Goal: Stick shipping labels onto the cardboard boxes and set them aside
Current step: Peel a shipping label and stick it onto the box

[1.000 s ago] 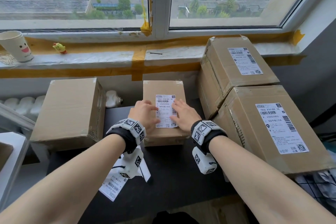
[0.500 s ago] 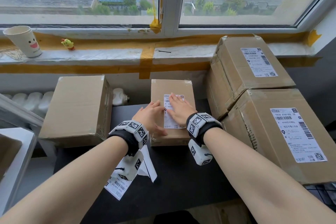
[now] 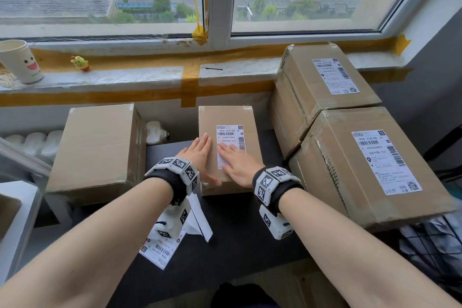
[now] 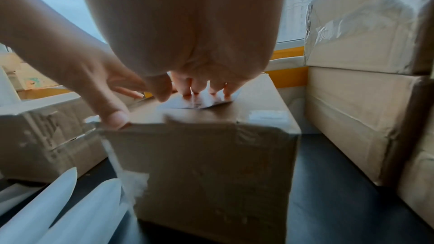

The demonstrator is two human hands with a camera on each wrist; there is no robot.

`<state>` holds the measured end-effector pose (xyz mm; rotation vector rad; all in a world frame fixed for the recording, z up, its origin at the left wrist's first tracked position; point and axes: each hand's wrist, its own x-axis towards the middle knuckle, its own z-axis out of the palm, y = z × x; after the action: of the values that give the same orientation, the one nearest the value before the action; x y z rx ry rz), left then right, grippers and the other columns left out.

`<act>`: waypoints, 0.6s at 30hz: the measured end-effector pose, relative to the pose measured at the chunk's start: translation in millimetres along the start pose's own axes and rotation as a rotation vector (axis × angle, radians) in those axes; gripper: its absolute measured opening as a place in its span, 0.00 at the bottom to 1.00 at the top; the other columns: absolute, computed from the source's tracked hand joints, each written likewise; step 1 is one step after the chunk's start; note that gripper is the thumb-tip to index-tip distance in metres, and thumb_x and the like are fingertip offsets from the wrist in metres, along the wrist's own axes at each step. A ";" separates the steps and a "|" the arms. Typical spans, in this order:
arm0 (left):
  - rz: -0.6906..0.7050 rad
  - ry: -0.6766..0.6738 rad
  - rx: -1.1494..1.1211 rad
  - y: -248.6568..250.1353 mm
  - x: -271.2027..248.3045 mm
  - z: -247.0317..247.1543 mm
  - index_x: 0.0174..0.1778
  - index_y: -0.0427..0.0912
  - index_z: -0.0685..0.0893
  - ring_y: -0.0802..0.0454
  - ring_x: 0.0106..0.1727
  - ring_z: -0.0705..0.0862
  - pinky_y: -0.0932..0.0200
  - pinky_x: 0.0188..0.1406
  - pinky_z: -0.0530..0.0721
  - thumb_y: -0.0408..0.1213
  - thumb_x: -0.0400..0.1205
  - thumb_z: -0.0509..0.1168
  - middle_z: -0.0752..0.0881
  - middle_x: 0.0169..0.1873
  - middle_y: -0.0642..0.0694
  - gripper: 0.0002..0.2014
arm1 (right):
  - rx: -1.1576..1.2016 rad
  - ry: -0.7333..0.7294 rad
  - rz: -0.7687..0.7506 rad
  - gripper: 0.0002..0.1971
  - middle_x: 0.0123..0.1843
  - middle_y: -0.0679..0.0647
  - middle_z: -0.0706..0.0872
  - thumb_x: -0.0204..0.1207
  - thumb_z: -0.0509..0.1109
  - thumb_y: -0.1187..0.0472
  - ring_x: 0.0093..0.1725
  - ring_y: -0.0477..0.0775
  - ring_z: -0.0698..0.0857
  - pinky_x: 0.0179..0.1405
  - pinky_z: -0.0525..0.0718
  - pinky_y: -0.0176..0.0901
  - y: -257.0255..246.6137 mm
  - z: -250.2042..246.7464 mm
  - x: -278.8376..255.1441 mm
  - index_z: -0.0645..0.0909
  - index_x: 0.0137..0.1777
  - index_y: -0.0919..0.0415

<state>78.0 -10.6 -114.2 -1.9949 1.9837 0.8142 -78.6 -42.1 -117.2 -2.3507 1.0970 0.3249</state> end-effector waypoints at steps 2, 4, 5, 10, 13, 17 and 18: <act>-0.001 0.013 0.003 1.4 -2.5 2.3 0.82 0.42 0.34 0.50 0.84 0.38 0.48 0.84 0.47 0.63 0.68 0.72 0.34 0.82 0.49 0.63 | -0.001 0.017 -0.010 0.29 0.86 0.54 0.46 0.86 0.50 0.58 0.85 0.57 0.46 0.83 0.45 0.48 -2.2 7.9 -10.2 0.45 0.84 0.61; -0.002 0.024 0.006 3.1 -5.9 5.5 0.82 0.43 0.36 0.49 0.84 0.39 0.47 0.84 0.48 0.62 0.70 0.70 0.36 0.83 0.49 0.59 | 0.009 0.033 -0.017 0.29 0.86 0.53 0.46 0.86 0.51 0.57 0.85 0.56 0.47 0.83 0.45 0.47 -4.2 16.1 -20.4 0.45 0.84 0.60; -0.001 0.030 0.006 3.8 -7.5 7.5 0.82 0.43 0.37 0.49 0.84 0.39 0.46 0.83 0.49 0.62 0.71 0.69 0.36 0.83 0.48 0.57 | 0.013 0.034 -0.019 0.29 0.86 0.52 0.46 0.86 0.51 0.56 0.85 0.56 0.46 0.84 0.45 0.47 -5.0 19.8 -25.2 0.45 0.84 0.60; -0.002 0.054 0.014 6.9 -14.1 14.2 0.83 0.48 0.40 0.47 0.84 0.41 0.44 0.82 0.51 0.59 0.75 0.67 0.39 0.83 0.48 0.51 | -0.010 0.057 0.009 0.28 0.86 0.52 0.47 0.87 0.50 0.52 0.85 0.52 0.47 0.83 0.46 0.46 4.2 28.3 -48.6 0.48 0.84 0.58; -0.004 0.071 0.018 10.2 -17.7 16.4 0.83 0.51 0.41 0.46 0.84 0.42 0.43 0.82 0.52 0.57 0.77 0.66 0.40 0.83 0.47 0.48 | -0.028 0.089 0.063 0.29 0.86 0.53 0.48 0.87 0.49 0.52 0.85 0.51 0.48 0.82 0.45 0.42 15.4 29.1 -63.1 0.47 0.84 0.59; 0.001 0.035 0.012 11.6 -20.2 19.1 0.82 0.58 0.44 0.45 0.84 0.41 0.43 0.82 0.51 0.55 0.79 0.64 0.38 0.83 0.45 0.42 | -0.013 0.096 0.117 0.29 0.86 0.51 0.47 0.87 0.48 0.51 0.85 0.50 0.47 0.82 0.45 0.43 20.6 32.1 -67.7 0.46 0.84 0.59; -0.005 0.019 0.015 12.1 -21.0 19.4 0.82 0.60 0.45 0.44 0.84 0.42 0.44 0.83 0.51 0.54 0.80 0.64 0.37 0.83 0.45 0.41 | -0.009 0.098 0.123 0.29 0.86 0.51 0.47 0.87 0.48 0.51 0.85 0.50 0.47 0.83 0.45 0.44 20.9 32.3 -66.9 0.46 0.84 0.59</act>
<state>63.0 16.5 -116.6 -2.0059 1.9882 0.7802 -137.5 7.3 -123.6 -2.3340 1.2920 0.2618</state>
